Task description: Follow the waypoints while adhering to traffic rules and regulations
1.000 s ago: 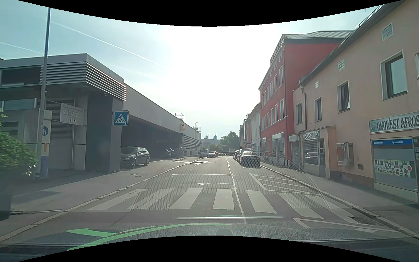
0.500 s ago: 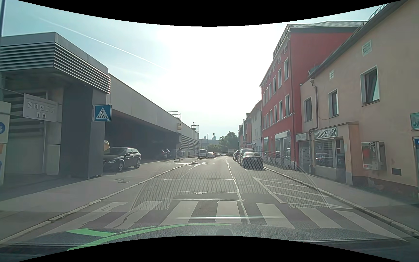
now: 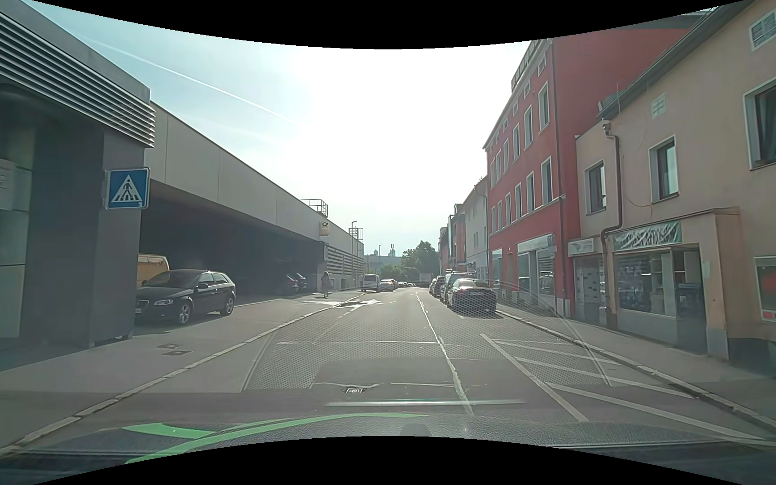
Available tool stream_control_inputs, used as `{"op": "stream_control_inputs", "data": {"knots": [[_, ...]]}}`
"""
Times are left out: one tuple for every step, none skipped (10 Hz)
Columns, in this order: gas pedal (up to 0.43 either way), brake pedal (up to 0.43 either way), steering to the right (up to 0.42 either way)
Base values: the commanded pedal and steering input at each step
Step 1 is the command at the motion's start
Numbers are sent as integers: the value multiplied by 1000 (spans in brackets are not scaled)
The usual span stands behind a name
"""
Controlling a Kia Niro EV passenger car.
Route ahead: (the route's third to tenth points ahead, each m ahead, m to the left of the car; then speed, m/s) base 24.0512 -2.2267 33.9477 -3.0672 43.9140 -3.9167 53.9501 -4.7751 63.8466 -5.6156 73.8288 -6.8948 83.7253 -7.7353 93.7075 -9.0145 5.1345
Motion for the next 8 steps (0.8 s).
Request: {"op": "stream_control_inputs", "data": {"knots": [[287,0,18],[287,0,18],[287,0,18],[287,0,18],[280,0,17],[280,0,17],[268,0,17],[248,0,17]]}}
